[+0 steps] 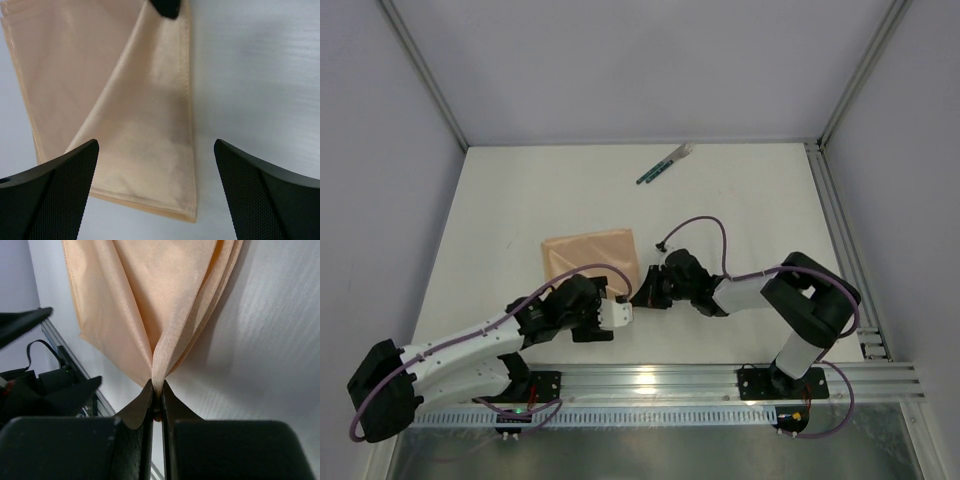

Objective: Fold the napkin into a case and place the utensils inside
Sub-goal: Pick up the upper triangle-folded napkin from the center of the board.

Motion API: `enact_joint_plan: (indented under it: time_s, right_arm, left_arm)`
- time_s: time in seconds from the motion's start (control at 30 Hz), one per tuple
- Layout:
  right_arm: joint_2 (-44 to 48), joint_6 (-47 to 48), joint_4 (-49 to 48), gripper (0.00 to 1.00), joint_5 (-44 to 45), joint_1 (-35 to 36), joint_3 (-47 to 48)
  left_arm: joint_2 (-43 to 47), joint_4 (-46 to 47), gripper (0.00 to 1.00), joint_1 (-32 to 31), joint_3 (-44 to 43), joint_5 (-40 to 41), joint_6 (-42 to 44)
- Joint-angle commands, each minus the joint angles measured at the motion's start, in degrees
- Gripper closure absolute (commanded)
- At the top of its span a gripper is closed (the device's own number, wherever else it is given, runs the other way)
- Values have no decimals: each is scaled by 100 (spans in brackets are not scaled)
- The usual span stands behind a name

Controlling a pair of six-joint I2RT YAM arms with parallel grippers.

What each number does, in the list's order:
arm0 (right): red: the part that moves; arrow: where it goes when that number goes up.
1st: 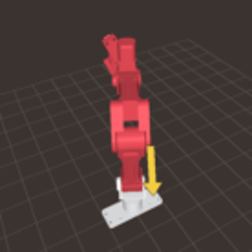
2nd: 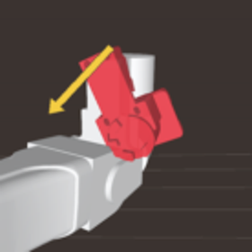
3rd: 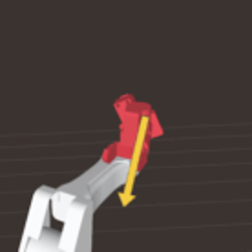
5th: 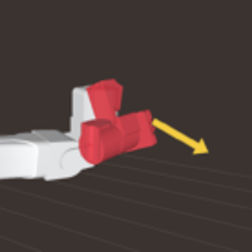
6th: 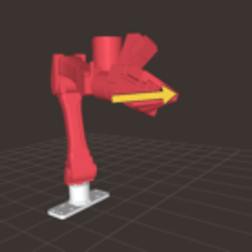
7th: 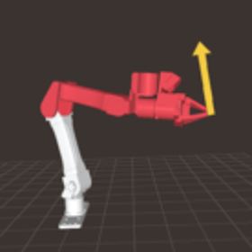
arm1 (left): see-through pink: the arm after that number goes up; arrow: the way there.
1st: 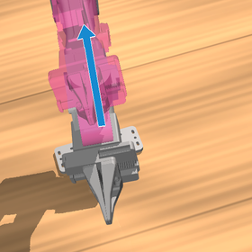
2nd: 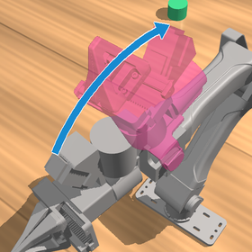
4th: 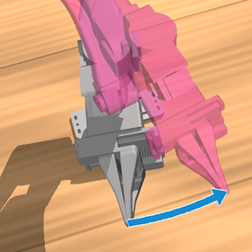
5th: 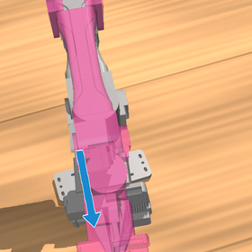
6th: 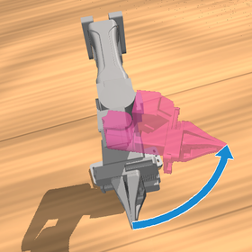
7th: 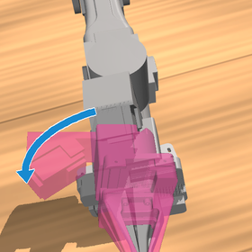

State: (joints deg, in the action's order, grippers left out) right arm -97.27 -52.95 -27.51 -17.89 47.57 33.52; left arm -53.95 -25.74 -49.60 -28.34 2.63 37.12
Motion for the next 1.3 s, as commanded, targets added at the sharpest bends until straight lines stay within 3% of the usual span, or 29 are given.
enact_joint_plan:
  time_s: [0.0,0.07,0.33,0.57,0.7,0.77,1.03,1.27]
  right_arm:
    - [454,-347,61,94,58,50,278]
    - [534,-444,123,95,66,50,331]
    - [666,-769,27,96,58,50,366]
    - [710,-875,-44,96,49,50,357]
    - [736,-840,-27,96,66,42,331]
    - [719,-849,-44,96,84,33,261]
    - [675,-770,-79,96,145,-11,137]
    - [473,-761,-211,96,128,-11,120]
  left_arm:
    - [-150,1472,1,-523,293,447,-258]
    - [-282,1816,1,-848,425,799,-311]
    - [-923,3352,4,-990,926,1432,-206]
    - [-1749,4427,23,-990,1093,2004,-65]
    - [-2040,4744,46,-1025,1242,2407,66]
    - [-1909,4692,54,-1025,1313,2470,146]
    - [-346,3726,61,-1016,1849,2733,225]
    - [-220,3488,69,-902,2095,2620,330]
